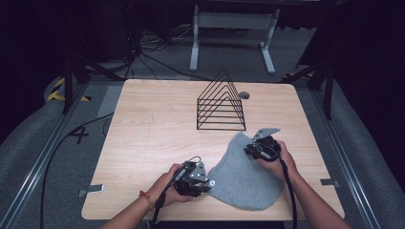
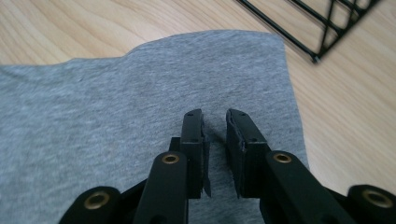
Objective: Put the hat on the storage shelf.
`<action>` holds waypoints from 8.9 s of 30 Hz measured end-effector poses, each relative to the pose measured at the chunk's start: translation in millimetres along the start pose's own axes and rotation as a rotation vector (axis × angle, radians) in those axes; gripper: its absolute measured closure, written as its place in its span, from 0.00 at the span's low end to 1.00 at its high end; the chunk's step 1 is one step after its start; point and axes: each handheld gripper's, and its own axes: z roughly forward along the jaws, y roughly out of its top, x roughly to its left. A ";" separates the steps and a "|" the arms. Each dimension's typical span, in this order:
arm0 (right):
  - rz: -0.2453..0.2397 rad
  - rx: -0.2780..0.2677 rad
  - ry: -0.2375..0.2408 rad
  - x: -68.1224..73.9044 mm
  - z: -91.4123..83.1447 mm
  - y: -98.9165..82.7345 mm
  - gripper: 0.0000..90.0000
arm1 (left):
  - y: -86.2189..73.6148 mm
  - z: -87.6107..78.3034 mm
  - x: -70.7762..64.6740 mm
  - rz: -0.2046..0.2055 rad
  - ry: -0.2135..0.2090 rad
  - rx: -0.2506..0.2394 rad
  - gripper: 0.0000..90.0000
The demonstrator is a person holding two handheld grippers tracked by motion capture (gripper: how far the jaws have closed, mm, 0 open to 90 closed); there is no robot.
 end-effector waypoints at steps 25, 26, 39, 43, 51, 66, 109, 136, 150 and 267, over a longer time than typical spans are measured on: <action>-0.028 -0.116 0.114 58.3 -55.7 -22.5 0.69 | 16.3 -17.8 19.3 -0.038 0.145 -0.123 0.56; -0.035 -0.110 0.128 63.4 -58.7 -29.2 0.71 | 18.8 -17.0 28.0 -0.051 0.165 -0.141 0.56; -0.118 -0.016 0.219 92.5 -55.4 -59.3 0.87 | 53.6 43.7 98.0 -0.091 0.237 -0.086 0.66; -0.105 -0.006 0.189 81.5 -58.3 -63.4 0.85 | 48.8 41.5 98.0 -0.090 0.223 -0.042 0.69; -0.043 0.005 0.070 51.0 -58.6 -65.6 0.79 | 20.4 15.4 63.3 -0.116 0.209 0.000 0.72; 0.008 -0.015 -0.025 12.8 -22.6 -28.0 0.67 | 7.6 3.8 10.7 -0.160 0.020 -0.011 0.71; 0.222 -0.036 0.084 2.2 -36.0 -43.3 0.94 | 32.3 12.1 85.4 -0.215 0.169 -0.015 0.94; 0.005 -0.340 -0.016 -4.2 -149.8 40.2 0.94 | 113.8 -101.2 68.3 -0.054 0.327 -0.258 0.95; -0.045 -0.393 -0.086 -18.3 -176.8 105.2 0.94 | 145.8 -145.5 92.7 -0.061 0.418 -0.310 0.95; -0.058 -0.415 -0.177 -71.7 -138.9 174.0 0.94 | 129.8 -157.8 170.4 -0.194 0.480 -0.392 0.95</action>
